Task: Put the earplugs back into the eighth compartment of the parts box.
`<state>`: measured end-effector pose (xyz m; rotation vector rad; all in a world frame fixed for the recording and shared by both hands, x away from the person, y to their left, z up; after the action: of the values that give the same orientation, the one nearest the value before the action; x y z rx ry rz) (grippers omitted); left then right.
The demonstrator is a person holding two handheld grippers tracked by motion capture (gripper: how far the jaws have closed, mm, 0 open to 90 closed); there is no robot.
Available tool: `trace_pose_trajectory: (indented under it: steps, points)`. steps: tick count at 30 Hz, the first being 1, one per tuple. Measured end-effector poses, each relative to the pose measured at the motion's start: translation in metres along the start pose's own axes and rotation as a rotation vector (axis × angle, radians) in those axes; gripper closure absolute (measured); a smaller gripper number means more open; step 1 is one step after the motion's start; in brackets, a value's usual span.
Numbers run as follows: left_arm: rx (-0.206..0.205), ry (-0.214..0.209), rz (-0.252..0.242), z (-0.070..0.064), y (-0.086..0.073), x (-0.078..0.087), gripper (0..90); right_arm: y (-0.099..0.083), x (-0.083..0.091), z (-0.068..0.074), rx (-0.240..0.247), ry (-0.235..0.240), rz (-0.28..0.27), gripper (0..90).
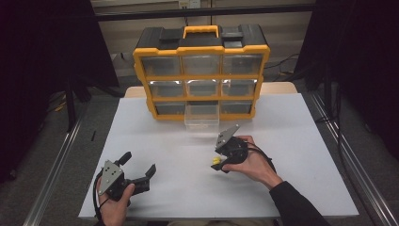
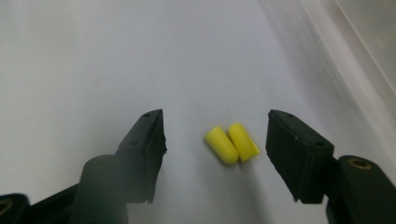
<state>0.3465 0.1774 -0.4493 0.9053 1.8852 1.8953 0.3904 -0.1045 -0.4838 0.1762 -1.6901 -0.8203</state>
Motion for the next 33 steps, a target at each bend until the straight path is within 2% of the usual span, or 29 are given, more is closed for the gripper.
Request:
trace_pose_trajectory:
  steps: [4,7,14,18,21,24,33]
  points:
    - [-0.006,-0.001,0.005,0.0,0.0,0.0,2.9,0.0,-0.005,0.002,0.039,0.022,0.036,40.3]
    - [-0.005,0.001,0.008,0.0,-0.001,-0.001,2.9,0.001,-0.007,0.001,0.043,0.035,0.053,42.8]
    - [-0.006,0.0,0.009,0.0,-0.001,-0.001,2.9,0.0,-0.013,0.002,0.094,0.021,0.101,47.9]
    - [-0.007,-0.002,0.011,0.0,-0.001,-0.001,2.9,-0.001,-0.011,0.0,0.107,0.019,0.11,53.7]
    - [-0.012,-0.002,0.014,0.0,-0.002,-0.001,2.9,-0.003,-0.013,0.001,0.112,0.019,0.141,57.3]
    - [-0.011,-0.002,0.012,0.0,-0.002,-0.001,2.9,-0.003,-0.016,0.001,0.139,0.01,0.147,61.5]
    - [-0.005,-0.005,0.014,0.0,-0.002,-0.001,2.8,-0.004,-0.019,-0.001,0.152,-0.028,0.16,73.8]
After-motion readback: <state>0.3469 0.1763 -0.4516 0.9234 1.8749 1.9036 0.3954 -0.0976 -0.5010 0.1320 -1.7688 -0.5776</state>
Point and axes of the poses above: each handheld gripper's, and its own axes: x roughly backward along the jaws, y roughly out of its top, z roughly to its left, the point moved 7 cm from there along -x, roughly forward along the jaws, and after that the axes turned 6 degrees about -y, right-handed, at the moved point
